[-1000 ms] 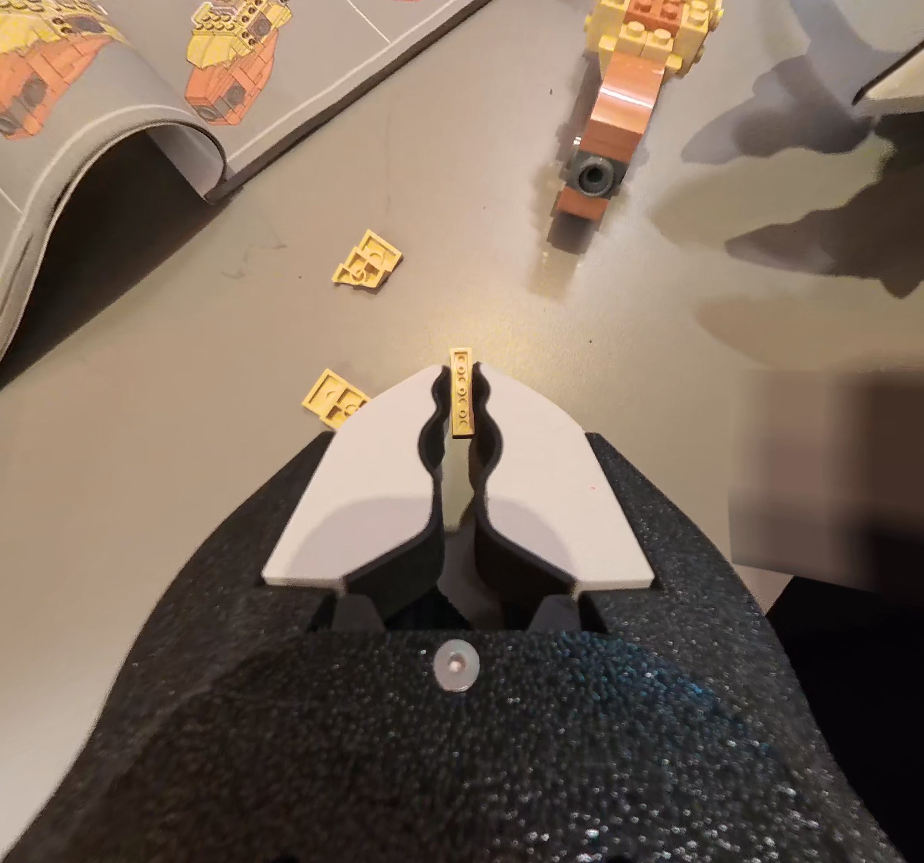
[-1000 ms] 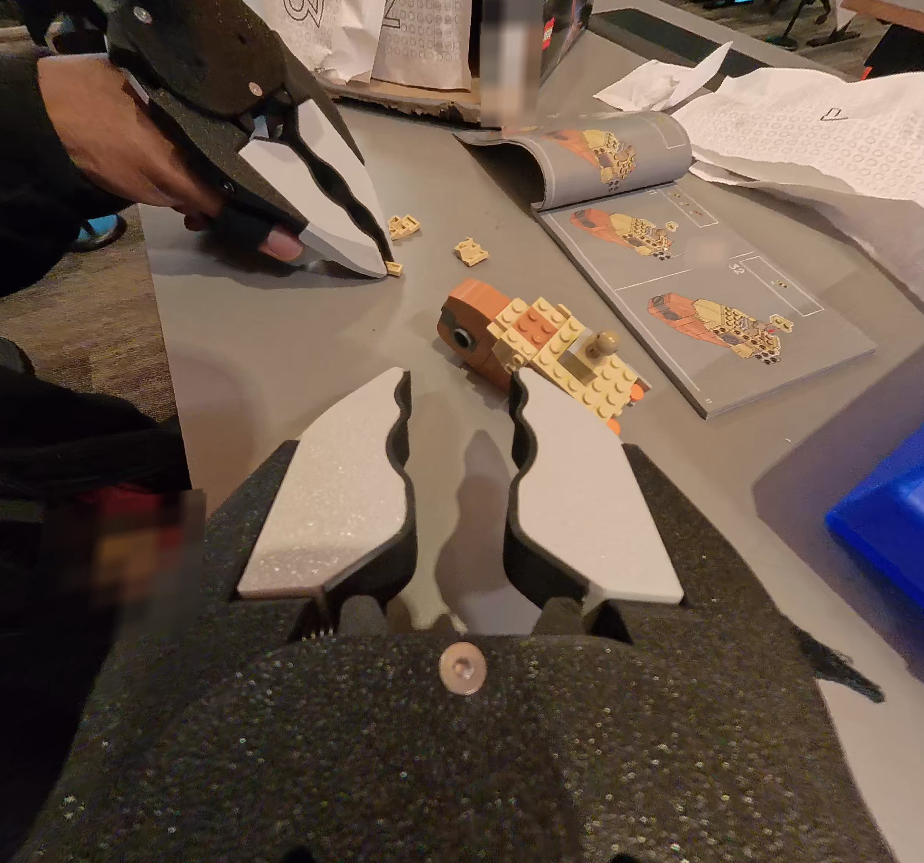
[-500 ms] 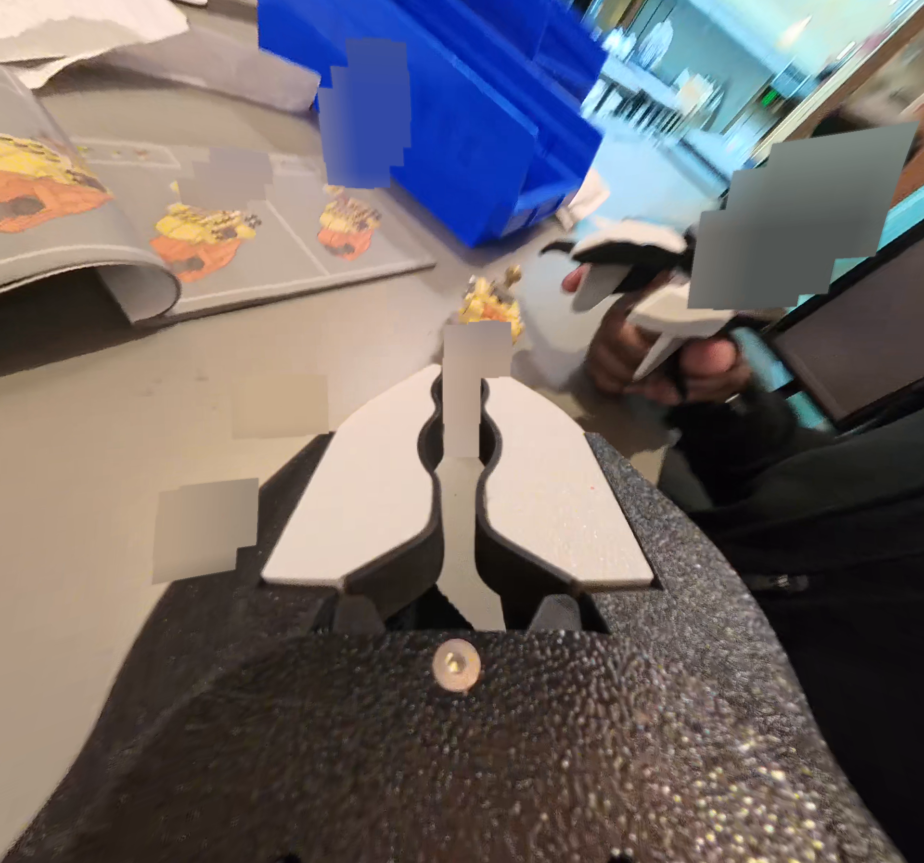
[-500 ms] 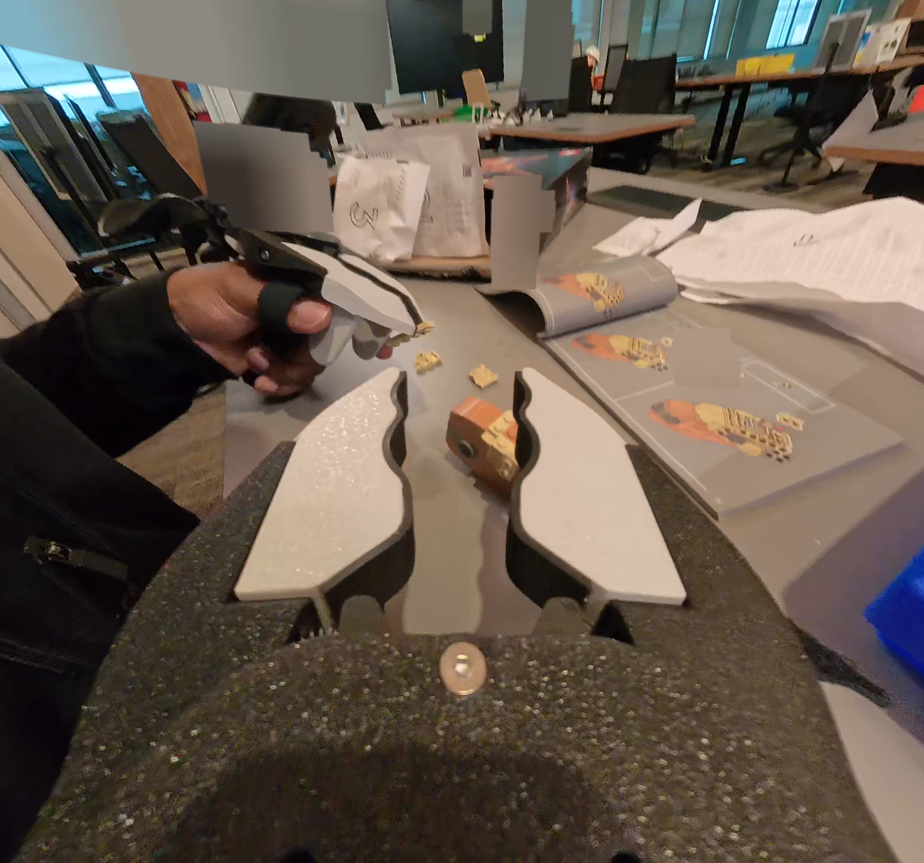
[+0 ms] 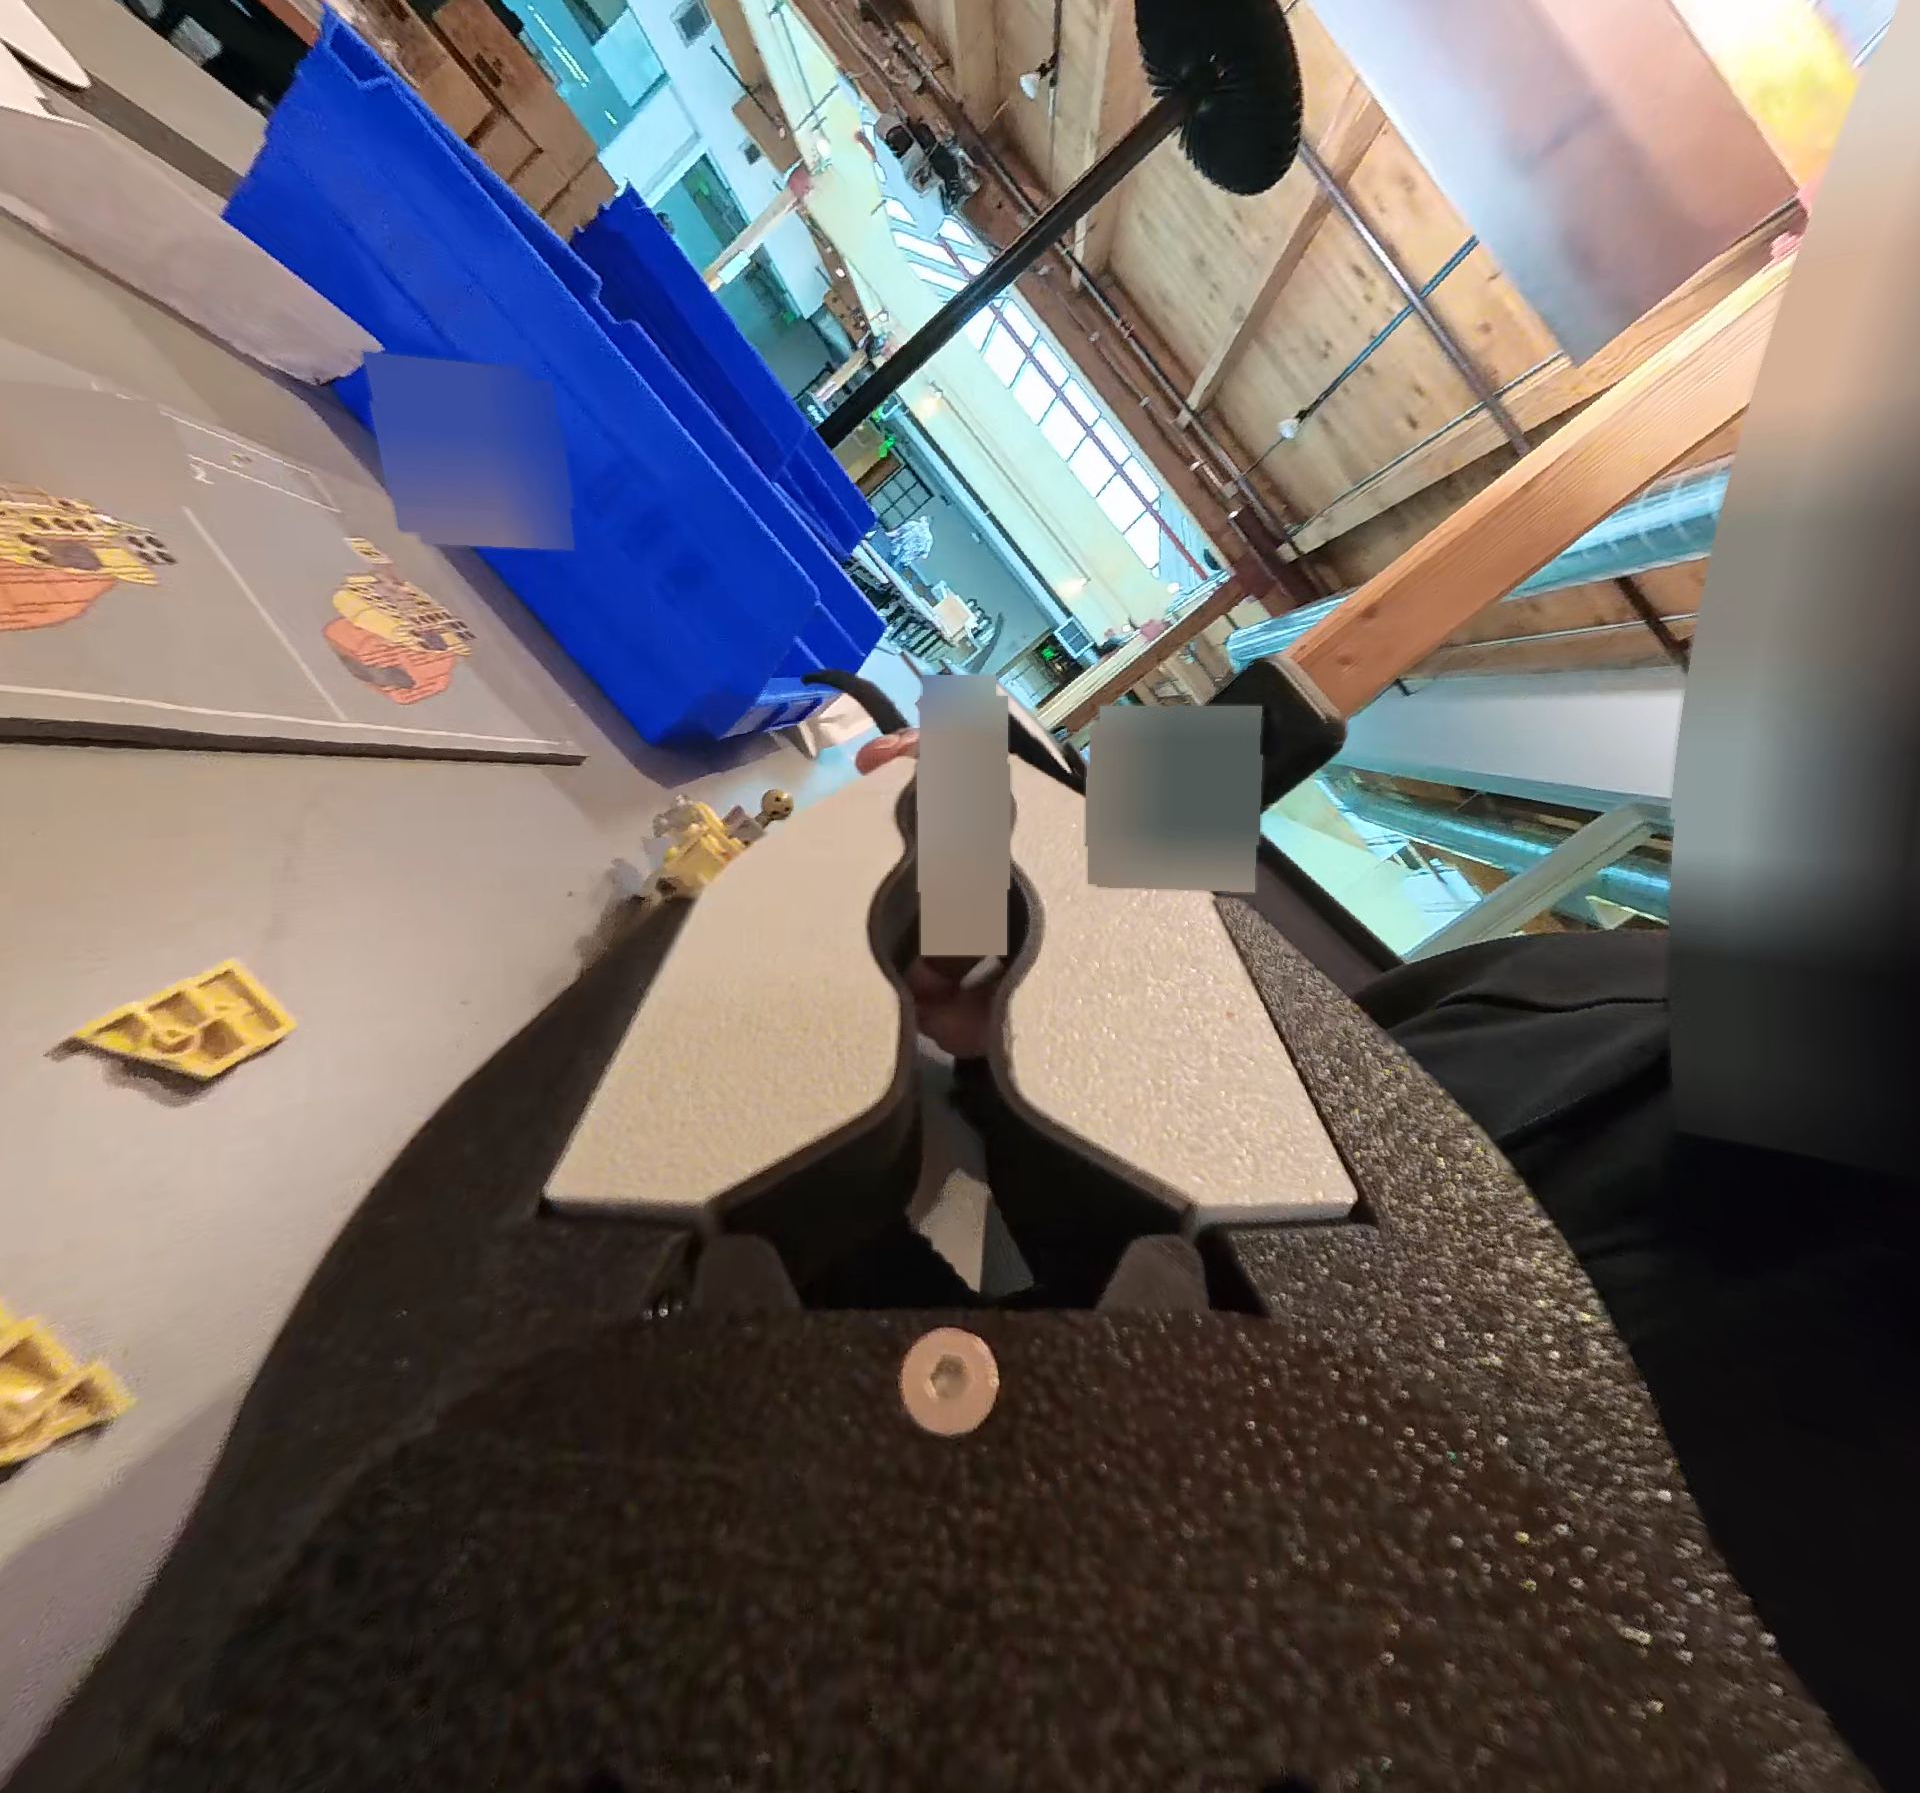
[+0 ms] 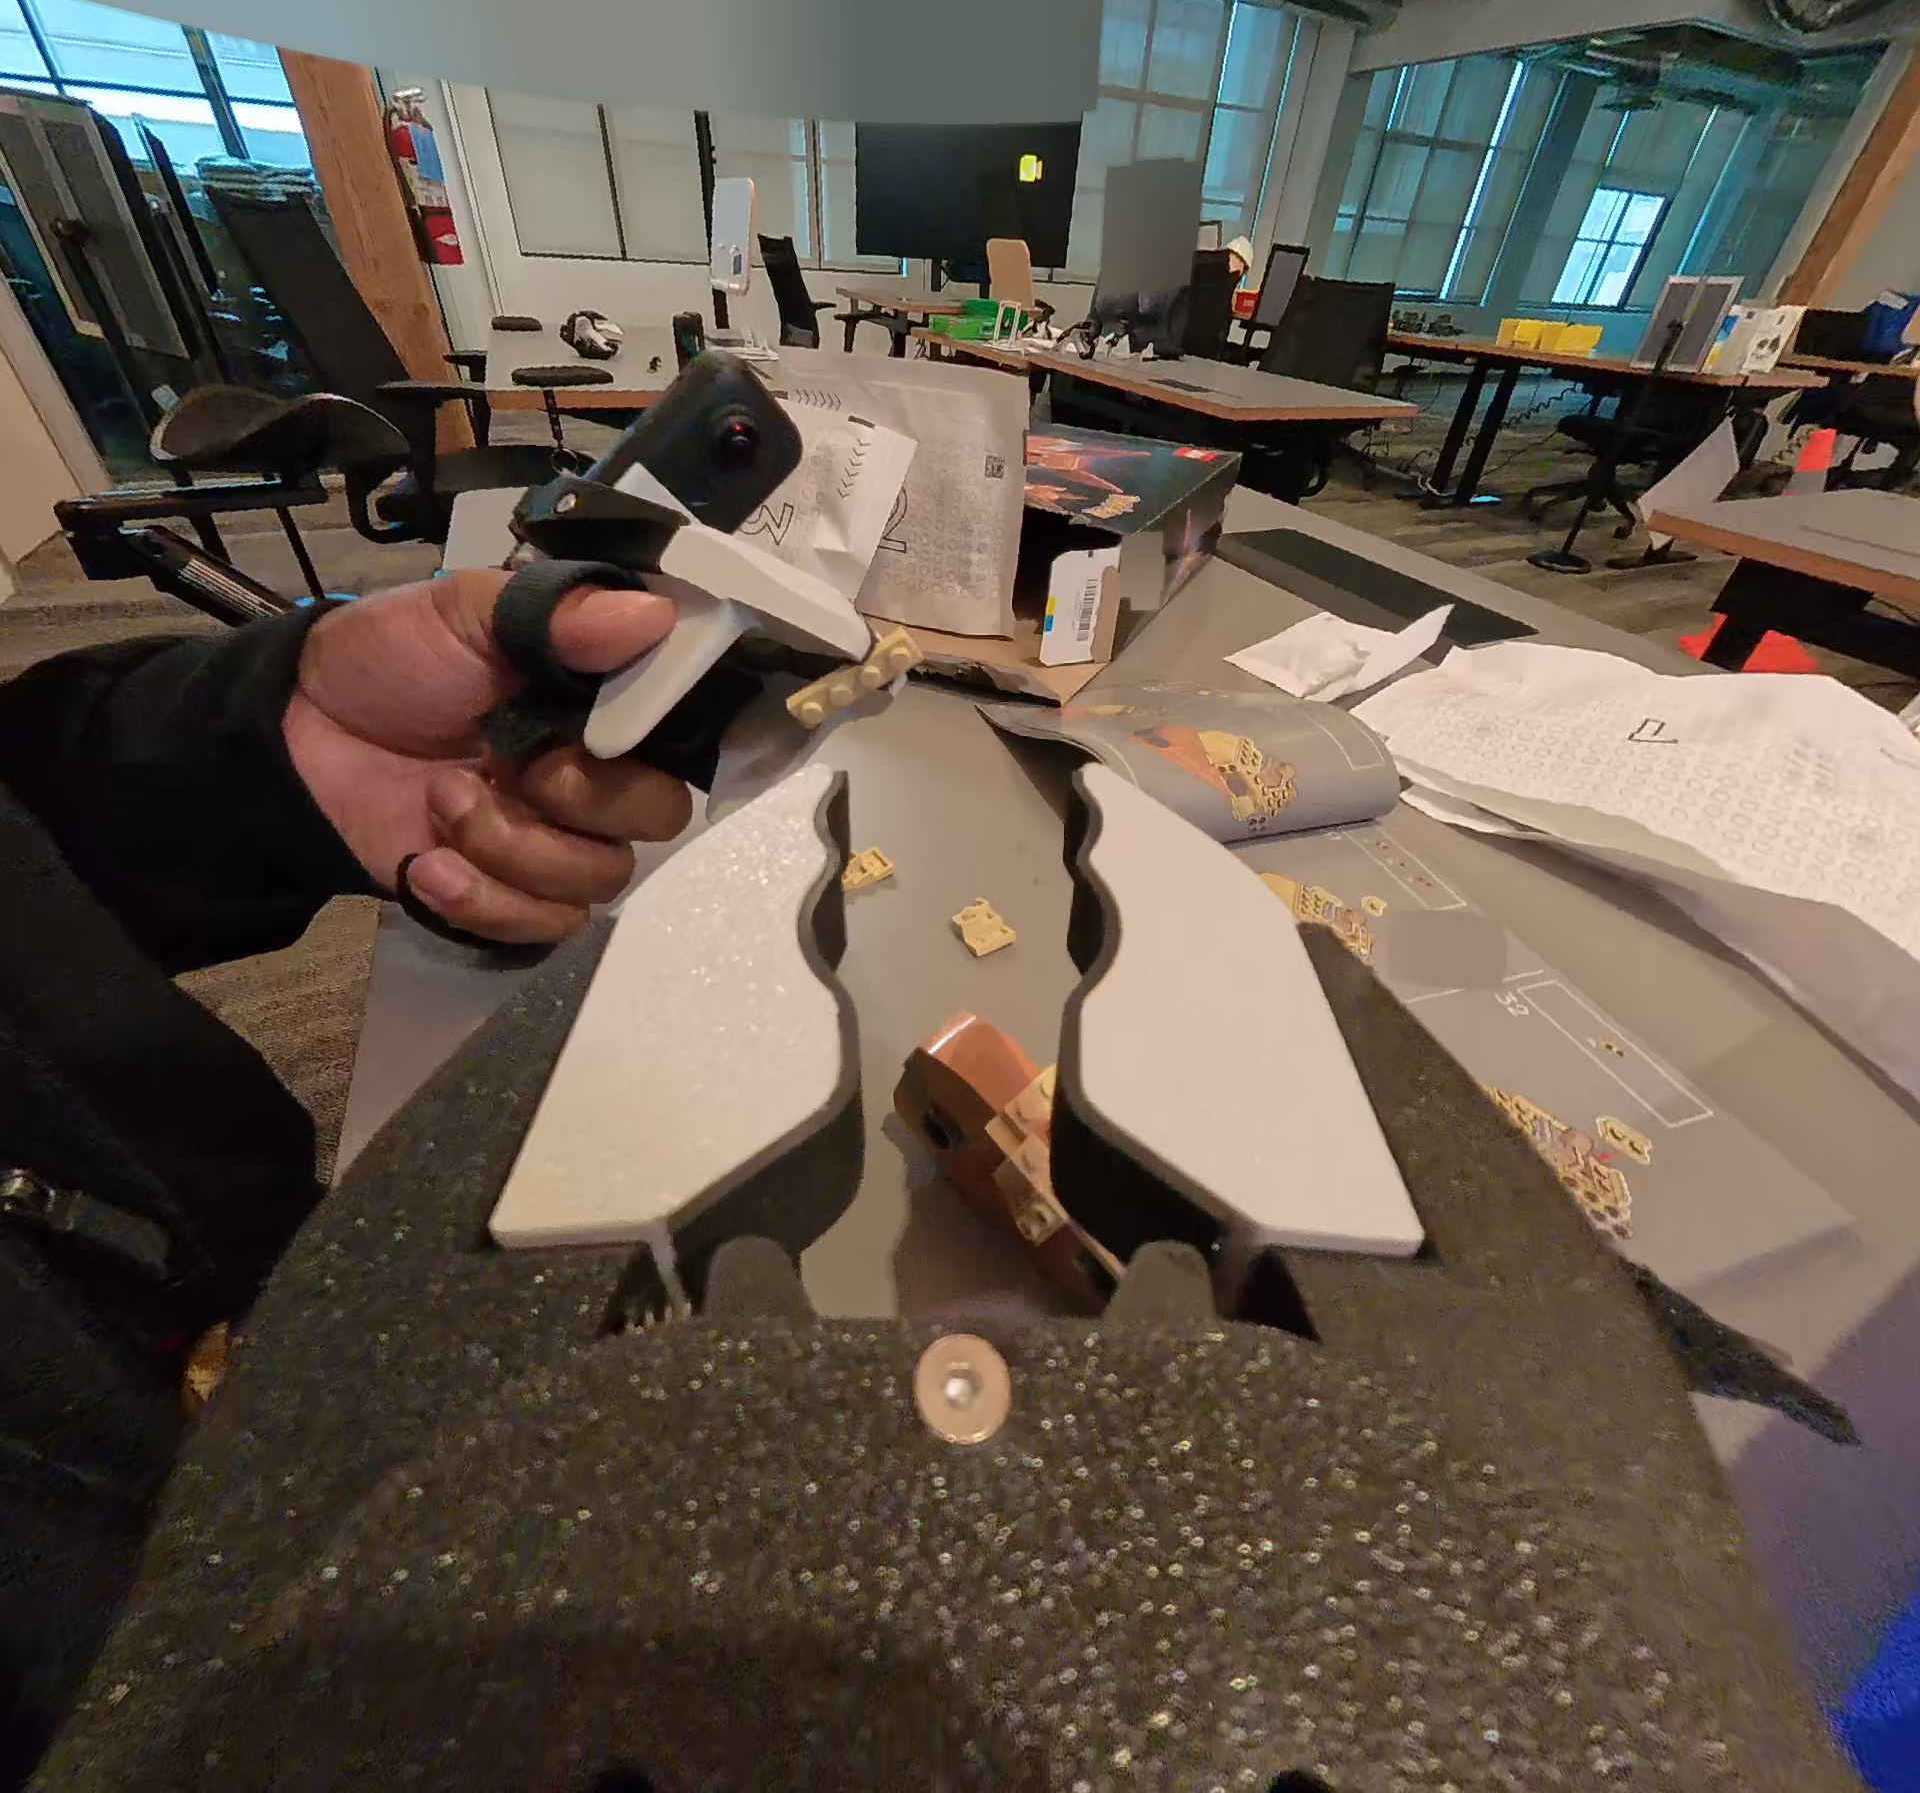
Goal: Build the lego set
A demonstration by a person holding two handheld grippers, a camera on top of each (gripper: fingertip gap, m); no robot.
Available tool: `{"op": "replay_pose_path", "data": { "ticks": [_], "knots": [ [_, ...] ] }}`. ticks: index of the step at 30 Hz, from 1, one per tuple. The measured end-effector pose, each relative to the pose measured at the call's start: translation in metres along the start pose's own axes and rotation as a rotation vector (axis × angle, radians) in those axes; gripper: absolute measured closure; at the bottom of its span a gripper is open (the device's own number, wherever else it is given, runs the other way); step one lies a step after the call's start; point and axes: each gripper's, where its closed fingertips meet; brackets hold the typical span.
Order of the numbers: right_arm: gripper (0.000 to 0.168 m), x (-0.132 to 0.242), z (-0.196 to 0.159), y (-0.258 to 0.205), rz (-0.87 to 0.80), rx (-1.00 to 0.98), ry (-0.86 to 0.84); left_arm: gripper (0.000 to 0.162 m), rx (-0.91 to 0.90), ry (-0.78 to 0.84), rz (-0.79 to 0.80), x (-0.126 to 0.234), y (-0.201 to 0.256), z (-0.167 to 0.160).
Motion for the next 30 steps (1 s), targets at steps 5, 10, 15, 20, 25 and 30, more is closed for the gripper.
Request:
{"op": "replay_pose_path", "data": {
  "ticks": [5,10,15,20,25,30],
  "knots": [
    [0.131,-0.008,-0.001,-0.001,-0.003,0.006,-0.003,0.155,0.052,0.009,-0.05,-0.008,0.006,-0.002],
    [0.131,-0.01,-0.001,-0.003,0.006,0.005,0.0,0.155,0.098,0.031,-0.08,-0.013,0.007,-0.001],
    [0.132,-0.01,0.0,-0.003,0.017,0.008,0.012,0.155,0.129,0.049,-0.107,-0.019,0.011,0.0],
    [0.132,-0.008,0.0,0.0,0.02,0.0,0.028,0.154,0.15,0.052,-0.13,-0.026,0.016,-0.001],
    [0.132,-0.002,0.003,0.0,0.02,0.004,0.045,0.155,0.191,0.068,-0.161,-0.032,0.019,-0.001],
    [0.132,0.003,0.004,0.001,0.011,0.018,0.054,0.155,0.218,0.066,-0.176,-0.039,0.022,-0.005]
  ]
}}
Point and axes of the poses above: each gripper's, where its closed fingertips meet, x back along the fingers, z out of its top, y = z × x across the jaws, and after that the axes turned 9 degrees about -x, right-handed
